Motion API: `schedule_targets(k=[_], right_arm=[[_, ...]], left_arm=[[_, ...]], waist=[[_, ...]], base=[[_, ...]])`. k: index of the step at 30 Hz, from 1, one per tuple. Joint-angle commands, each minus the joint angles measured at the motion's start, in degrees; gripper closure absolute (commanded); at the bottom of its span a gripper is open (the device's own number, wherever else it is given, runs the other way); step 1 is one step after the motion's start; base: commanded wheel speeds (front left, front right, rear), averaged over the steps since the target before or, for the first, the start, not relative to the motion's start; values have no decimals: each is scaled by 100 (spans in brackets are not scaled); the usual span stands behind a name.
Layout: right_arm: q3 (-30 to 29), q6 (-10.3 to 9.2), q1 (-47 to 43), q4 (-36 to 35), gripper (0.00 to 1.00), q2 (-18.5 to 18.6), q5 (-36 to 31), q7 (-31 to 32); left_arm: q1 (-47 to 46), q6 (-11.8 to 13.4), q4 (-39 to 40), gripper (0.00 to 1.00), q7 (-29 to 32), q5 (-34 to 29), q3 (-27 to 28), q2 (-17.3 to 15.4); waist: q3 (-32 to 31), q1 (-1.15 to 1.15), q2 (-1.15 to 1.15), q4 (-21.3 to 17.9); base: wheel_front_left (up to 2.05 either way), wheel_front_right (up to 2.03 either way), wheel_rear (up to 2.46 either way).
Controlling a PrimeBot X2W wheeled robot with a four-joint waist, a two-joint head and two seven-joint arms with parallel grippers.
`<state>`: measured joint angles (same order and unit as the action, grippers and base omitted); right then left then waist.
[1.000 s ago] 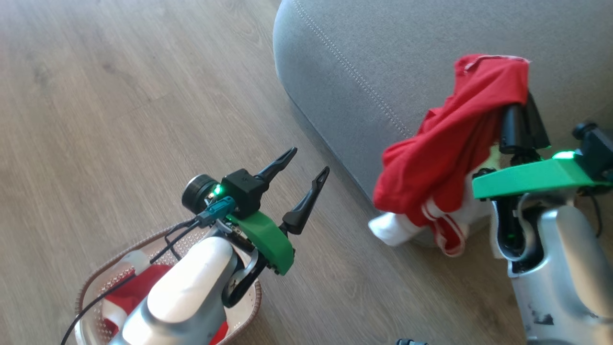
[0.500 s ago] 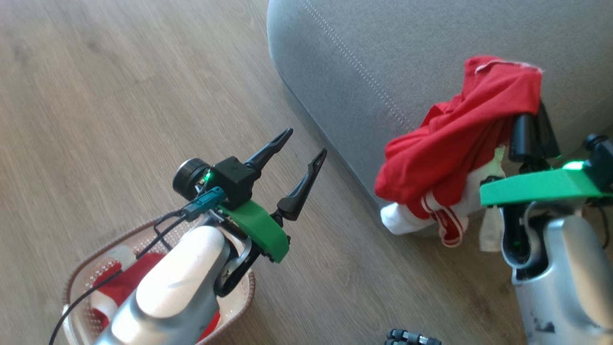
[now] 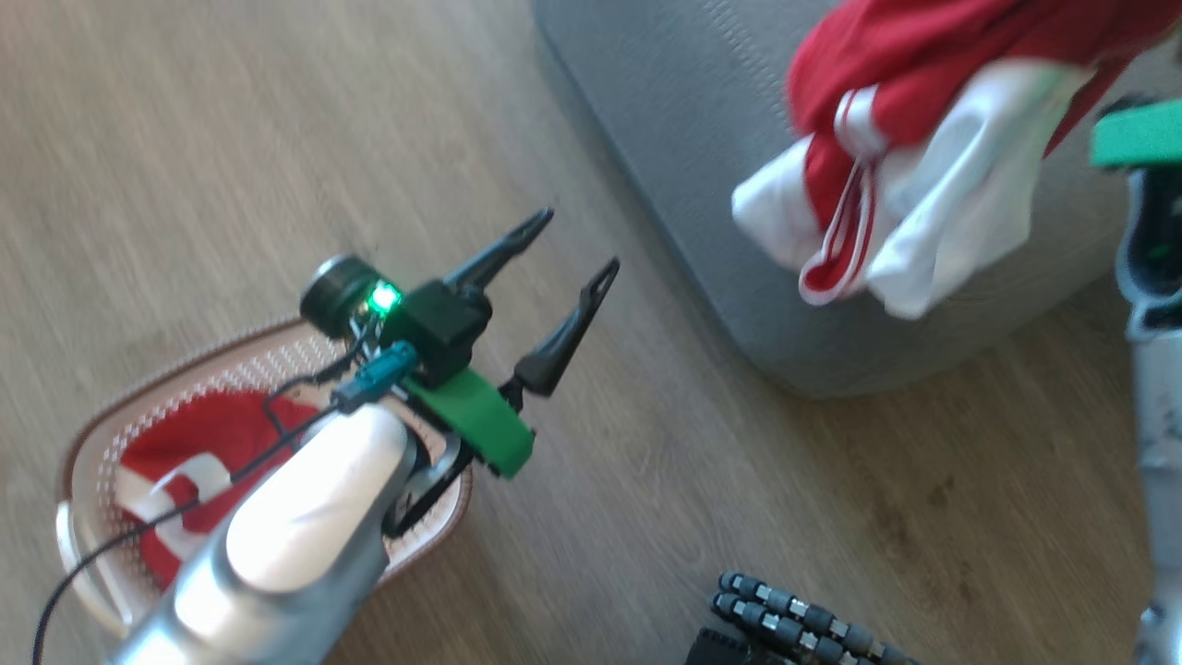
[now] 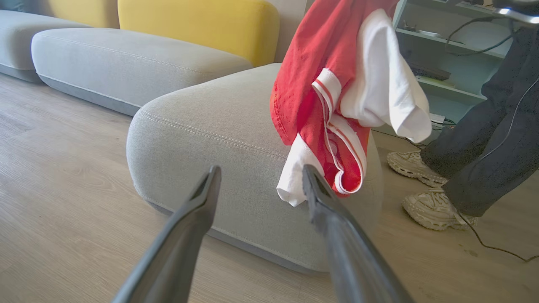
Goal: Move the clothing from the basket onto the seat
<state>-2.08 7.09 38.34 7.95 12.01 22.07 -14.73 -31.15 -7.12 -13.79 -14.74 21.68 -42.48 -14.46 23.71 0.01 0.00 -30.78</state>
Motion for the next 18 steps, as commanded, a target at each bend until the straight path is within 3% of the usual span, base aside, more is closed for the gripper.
schedule_targets(k=[1, 12, 18], right_arm=[[-21, 40, 256, -113, 100, 148, -56, -27], [-980, 40, 1768, 898, 100, 978, -421, -27], [-1617, 40, 2740, 1623, 100, 1622, -821, -27]], left_arm=[[-325, -36, 230, 0, -26, -40, 136, -102], [-797, -36, 273, 0, -26, -99, -135, -257], [-879, -36, 279, 0, -26, -114, -213, -247]], waist=[[396, -1, 0, 322], [1340, -1, 0, 889], [1707, -1, 0, 1152]], base=[[0, 0, 0], [0, 0, 0], [0, 0, 0]])
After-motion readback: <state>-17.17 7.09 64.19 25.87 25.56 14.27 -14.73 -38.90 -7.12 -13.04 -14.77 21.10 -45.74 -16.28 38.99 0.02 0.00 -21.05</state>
